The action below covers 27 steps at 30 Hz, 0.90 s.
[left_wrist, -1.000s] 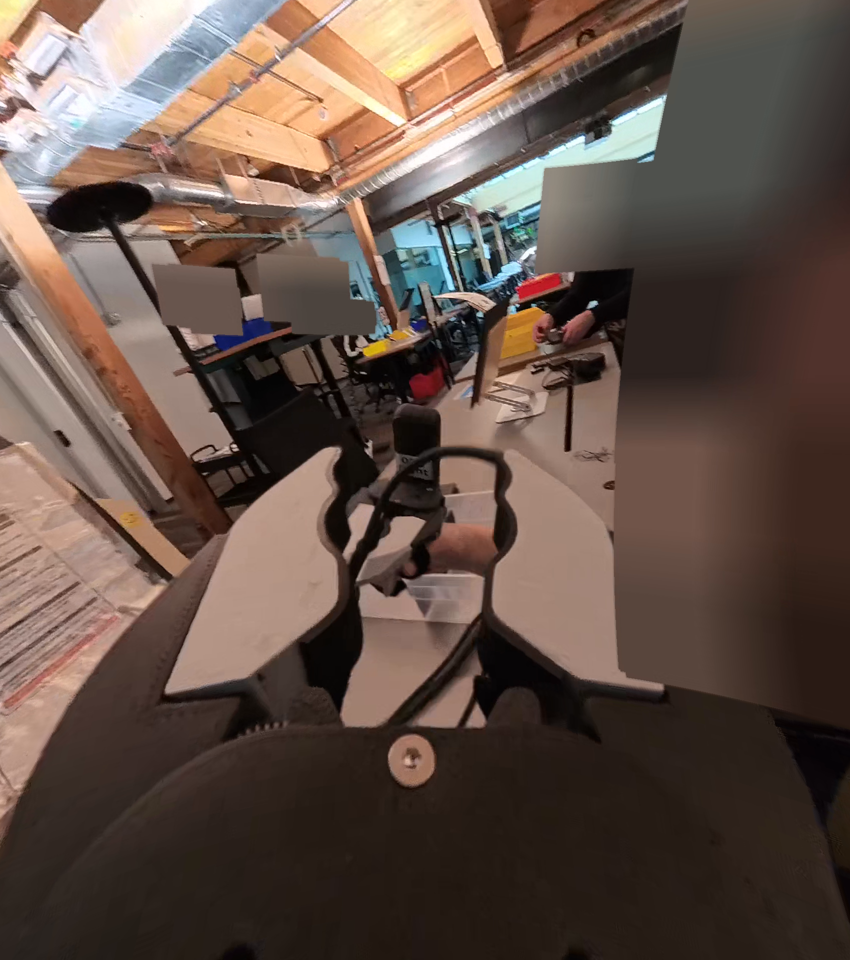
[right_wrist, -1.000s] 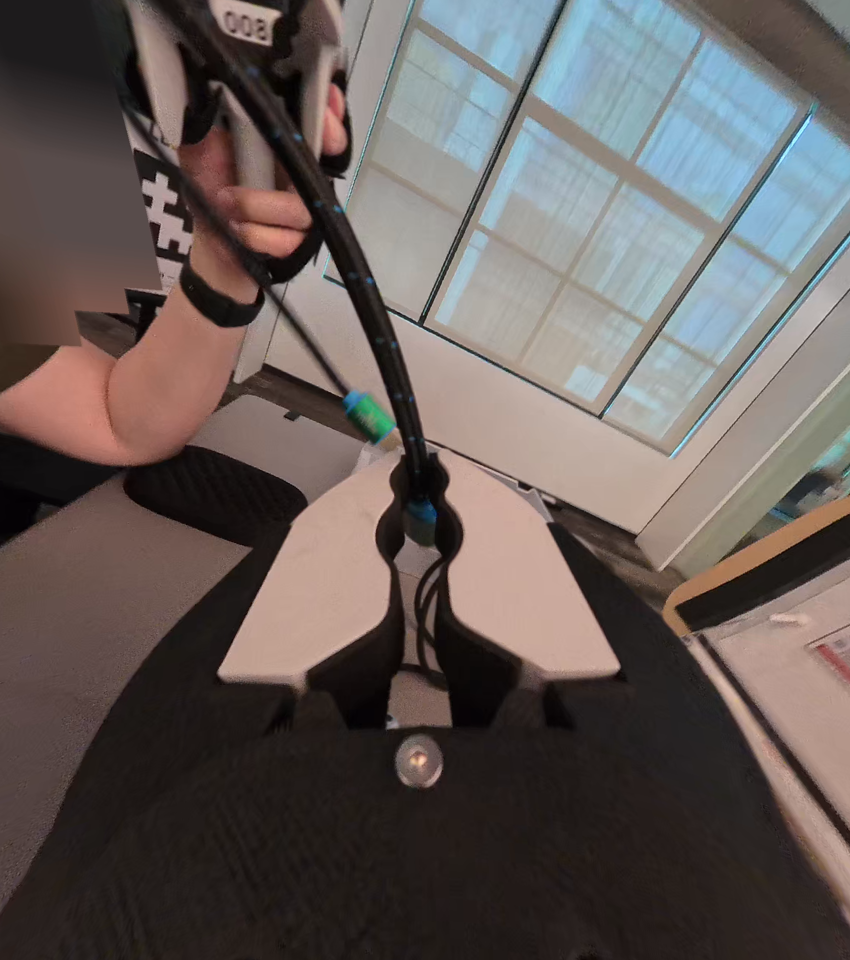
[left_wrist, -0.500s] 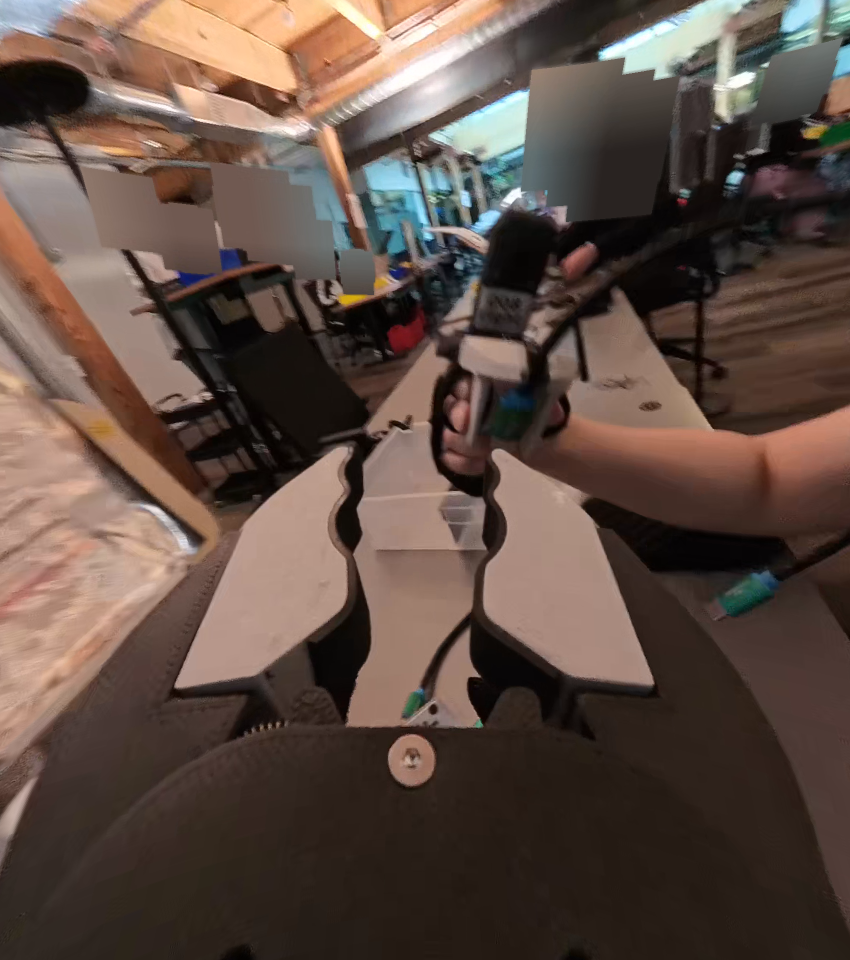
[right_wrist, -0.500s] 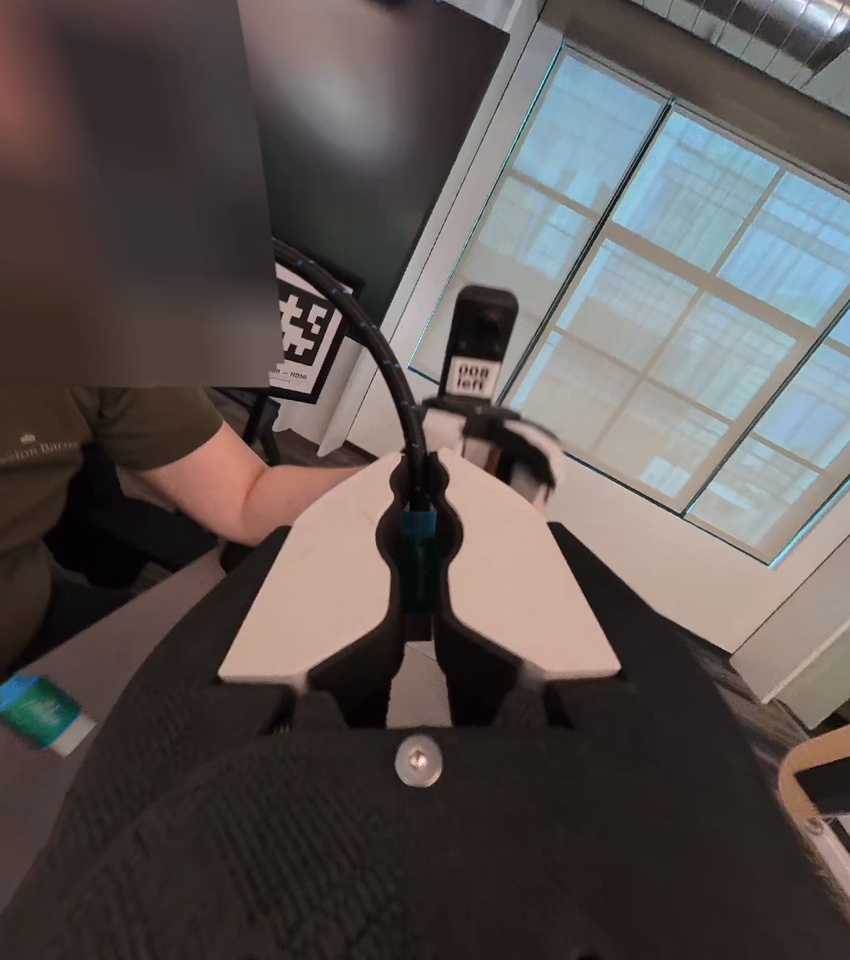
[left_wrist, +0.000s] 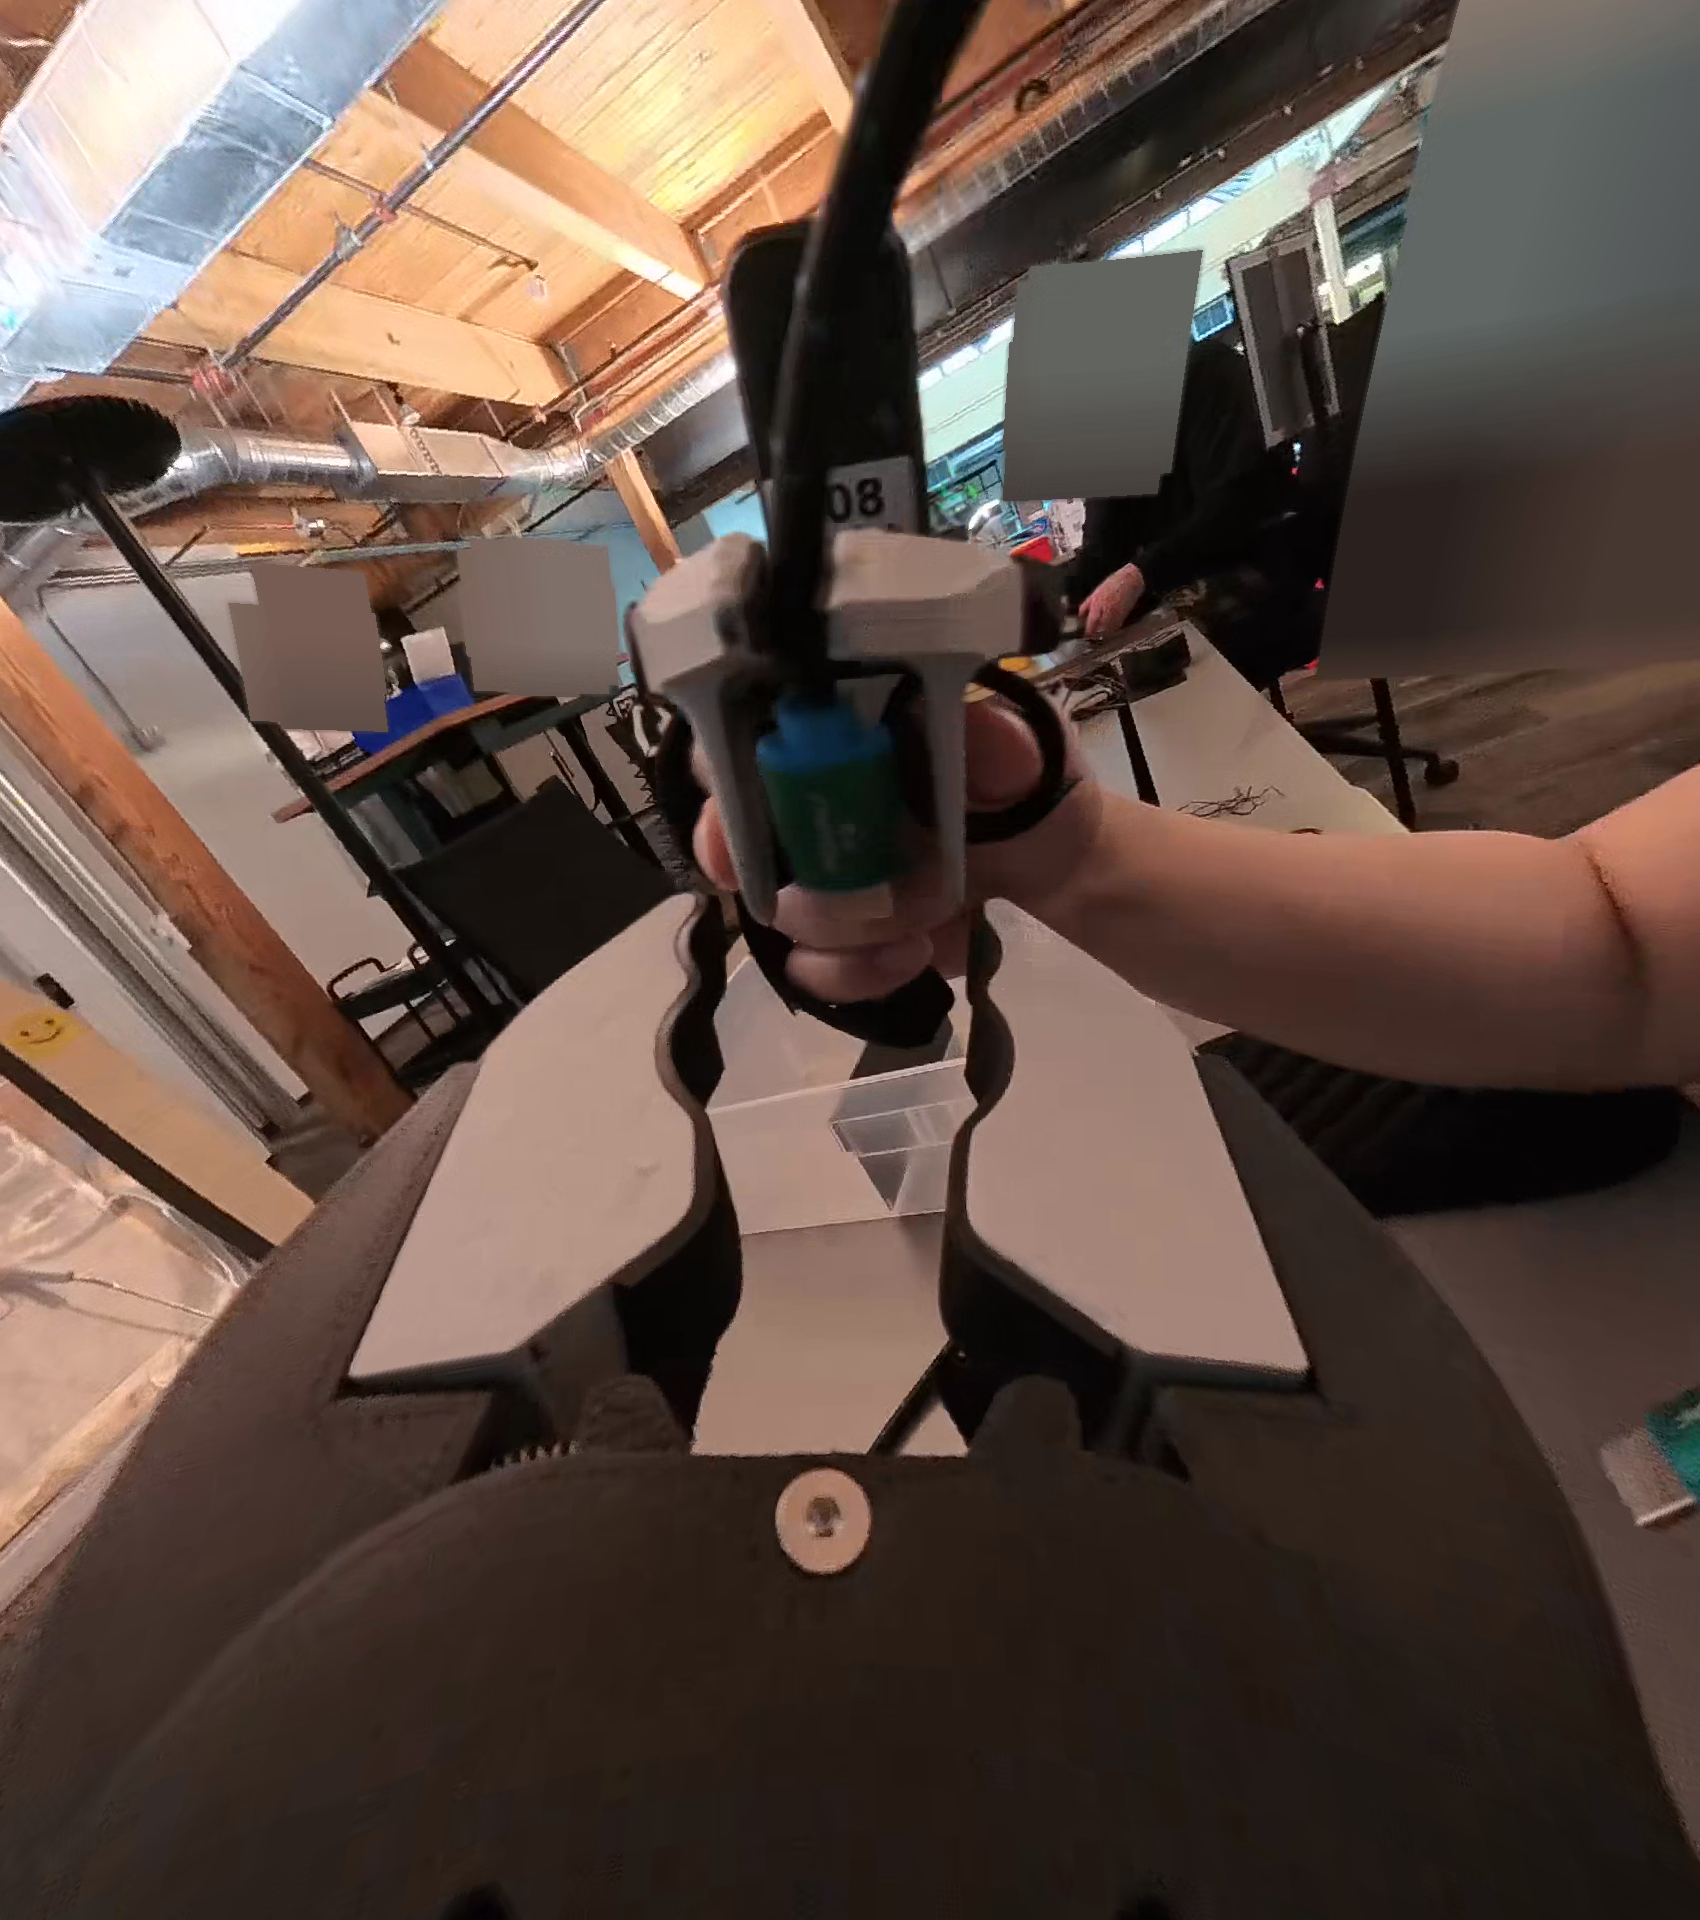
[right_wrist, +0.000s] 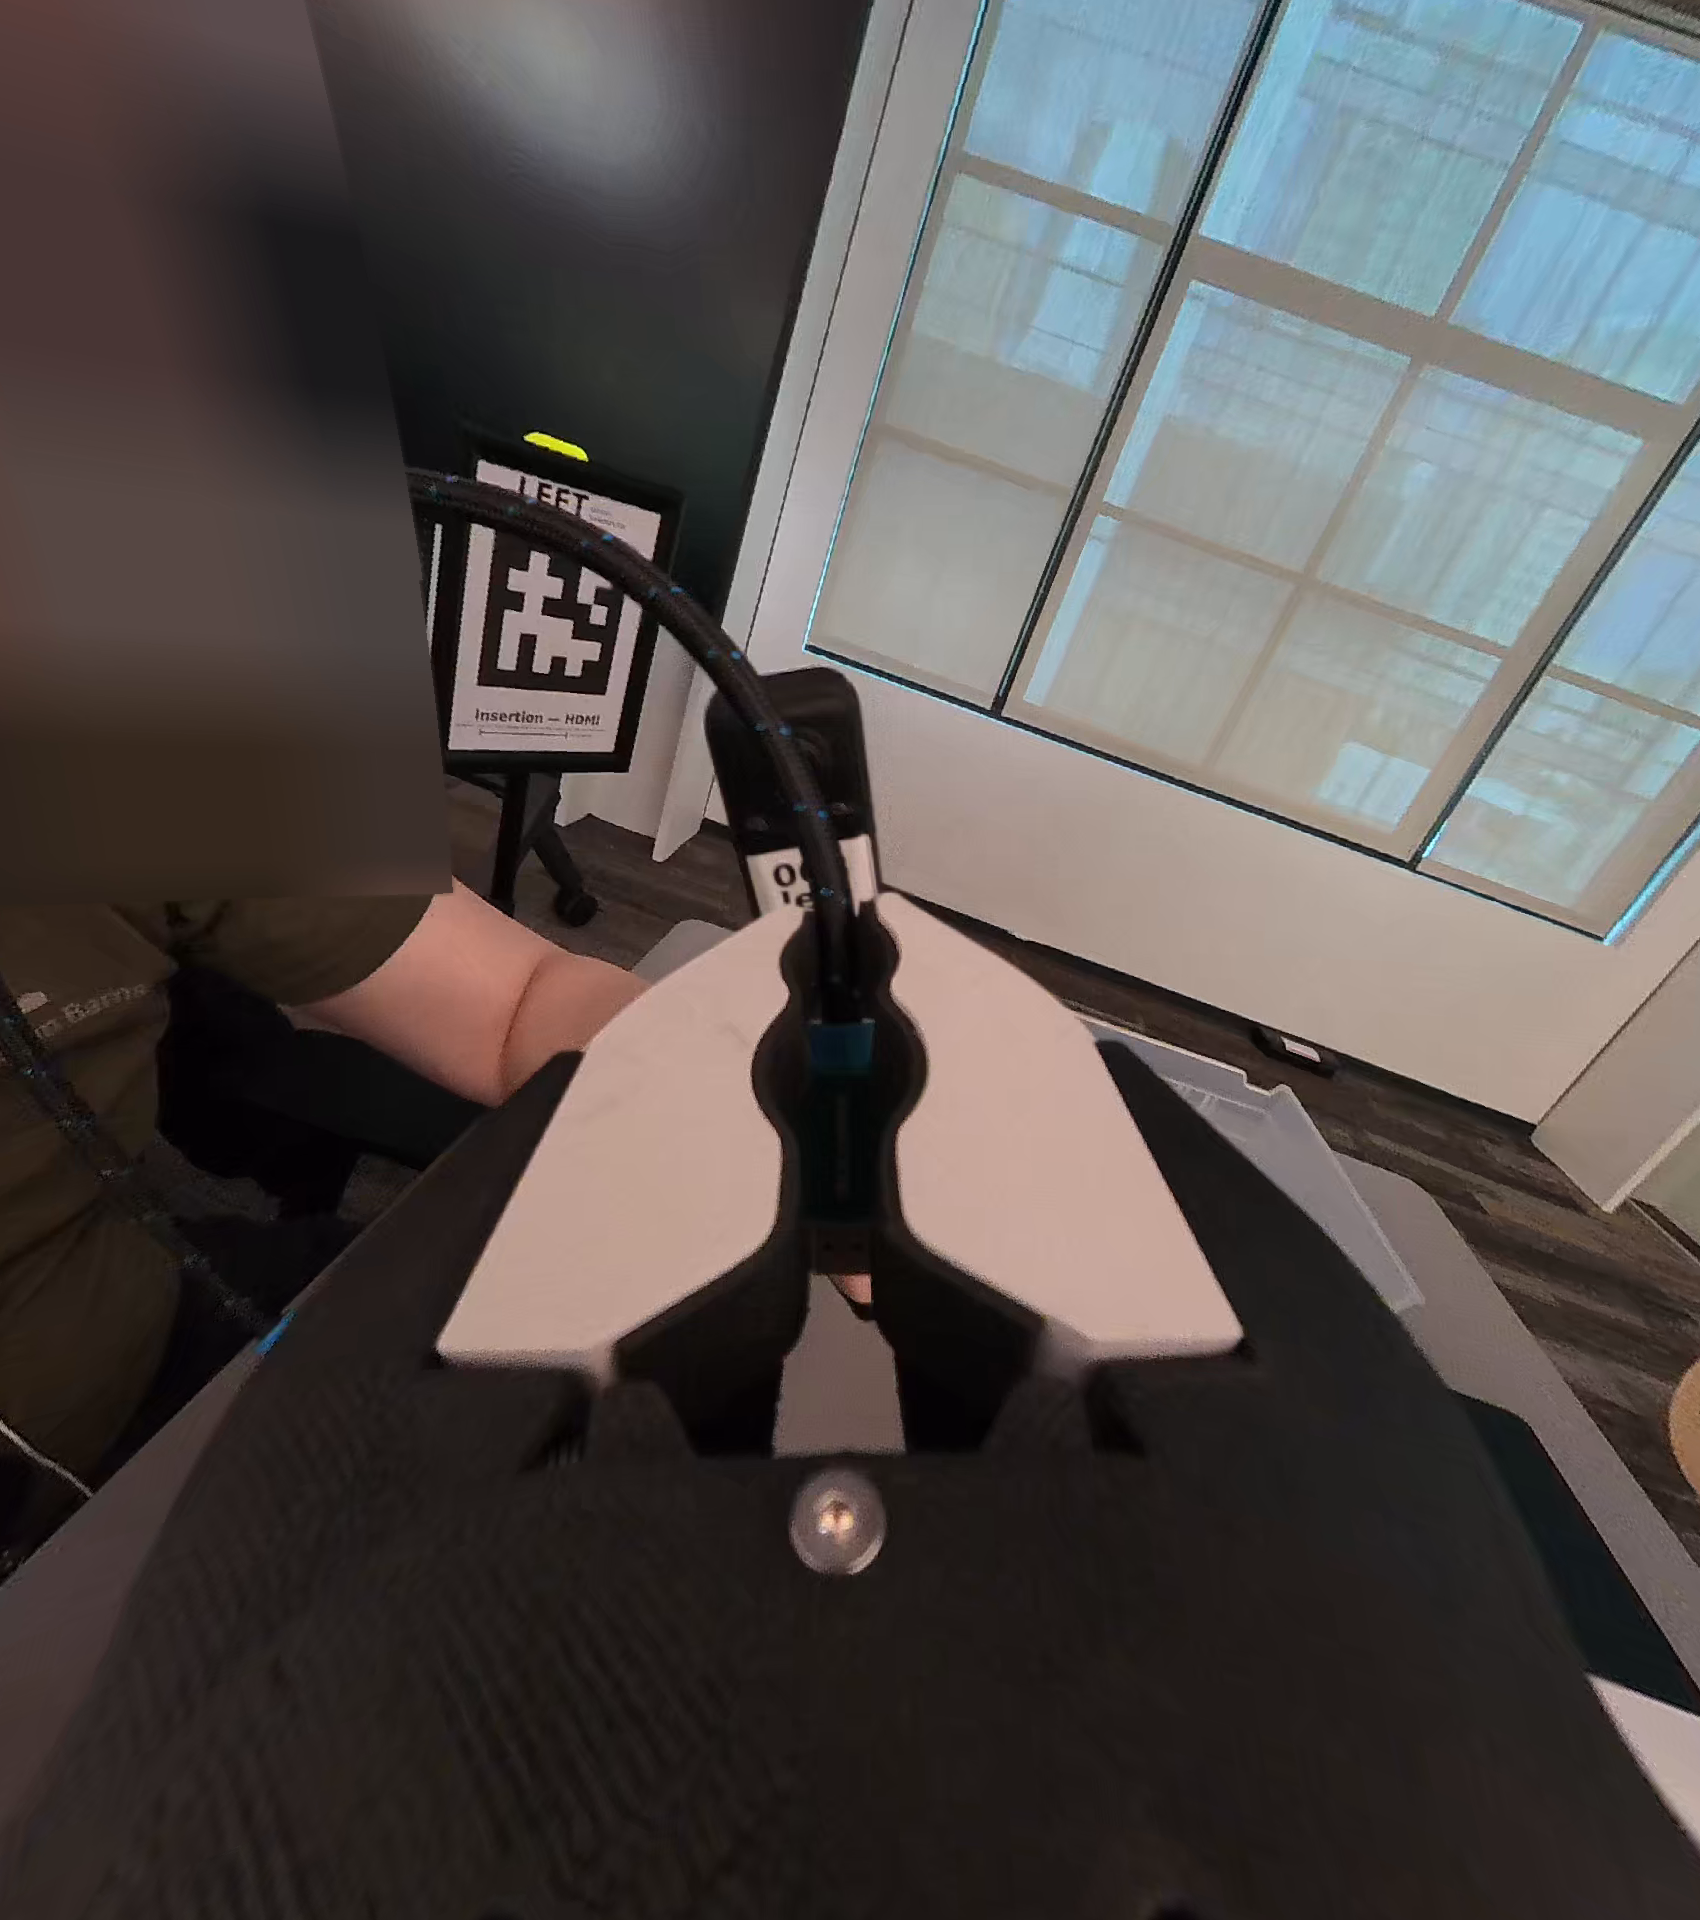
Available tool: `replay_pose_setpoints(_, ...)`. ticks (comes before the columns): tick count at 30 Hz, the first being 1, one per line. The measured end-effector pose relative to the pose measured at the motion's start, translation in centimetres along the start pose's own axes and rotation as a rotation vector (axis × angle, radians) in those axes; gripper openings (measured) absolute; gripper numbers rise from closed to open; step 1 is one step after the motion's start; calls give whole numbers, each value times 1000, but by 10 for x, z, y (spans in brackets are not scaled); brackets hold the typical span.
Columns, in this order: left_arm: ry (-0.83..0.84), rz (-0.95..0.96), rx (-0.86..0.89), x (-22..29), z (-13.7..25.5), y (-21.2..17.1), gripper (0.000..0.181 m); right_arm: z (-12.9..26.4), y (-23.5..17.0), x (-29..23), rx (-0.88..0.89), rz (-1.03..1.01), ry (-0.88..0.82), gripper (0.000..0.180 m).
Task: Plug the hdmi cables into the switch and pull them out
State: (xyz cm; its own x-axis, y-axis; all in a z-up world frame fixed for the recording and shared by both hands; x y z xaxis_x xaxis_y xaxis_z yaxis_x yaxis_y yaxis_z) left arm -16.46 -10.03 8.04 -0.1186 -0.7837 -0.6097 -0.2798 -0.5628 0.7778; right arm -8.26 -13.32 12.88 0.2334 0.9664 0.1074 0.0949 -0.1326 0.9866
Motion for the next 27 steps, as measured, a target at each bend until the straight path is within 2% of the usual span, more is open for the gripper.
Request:
replay_pose_setpoints(6, -16, 118, 75, -2, 1, 5, 37, 1, 4, -2, 19, -16, 9, 8)
replay_pose_setpoints(10, -26, 130, 77, -5, 4, 4, 33, 1, 3, 0, 42, -56, 15, 8)
replay_pose_setpoints(11, -30, 120, 79, -6, 6, 4, 13, 2, 4, 1, 56, -73, 15, 8)
replay_pose_setpoints(12, -46, 111, 90, -6, 9, 5, 11, 3, 5, 3, 74, -86, 6, 8)
replay_pose_setpoints(13, -63, 108, 115, -6, 11, 7, 0, 5, 5, 6, 83, -95, -24, 8)
replay_pose_setpoints(14, -51, 112, 141, -8, 13, 9, 0, 6, 4, 10, 79, -104, -54, 7)
replay_pose_setpoints(16, 87, 104, 101, -18, 14, 8, 1, 8, 1, 14, 68, -134, -65, 7)
replay_pose_setpoints(17, 152, 100, 56, -22, 14, 6, 12, 8, 0, 15, 73, -142, -63, 7)
replay_pose_setpoints(19, 147, 135, 43, -24, 13, 6, 38, 8, 1, 16, 81, -141, -84, 7)
replay_pose_setpoints(21, 138, 220, 52, -24, 10, 6, 48, 7, 1, 17, 63, -129, -125, 7)
replay_pose_setpoints(24, 158, 263, 30, -23, 6, 3, 48, 2, 0, 15, 25, -95, -159, 8)
replay_pose_setpoints(27, 186, 202, 30, -20, 7, 3, 35, -2, -3, 15, -5, -73, -207, 8)
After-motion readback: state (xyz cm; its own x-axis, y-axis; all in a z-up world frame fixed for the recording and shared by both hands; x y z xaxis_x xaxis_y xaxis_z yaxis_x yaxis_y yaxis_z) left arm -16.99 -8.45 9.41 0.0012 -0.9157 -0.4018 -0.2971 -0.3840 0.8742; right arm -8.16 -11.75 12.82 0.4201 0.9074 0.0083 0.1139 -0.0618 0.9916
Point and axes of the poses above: each gripper's, where its closed fingertips meet, z back along the fingers, y out of its top, x = y × z across the jaws, the point moved 7 cm from there along z, back along the fingers, and after that the axes turned 12 degrees about -z, right-handed, at the moved point
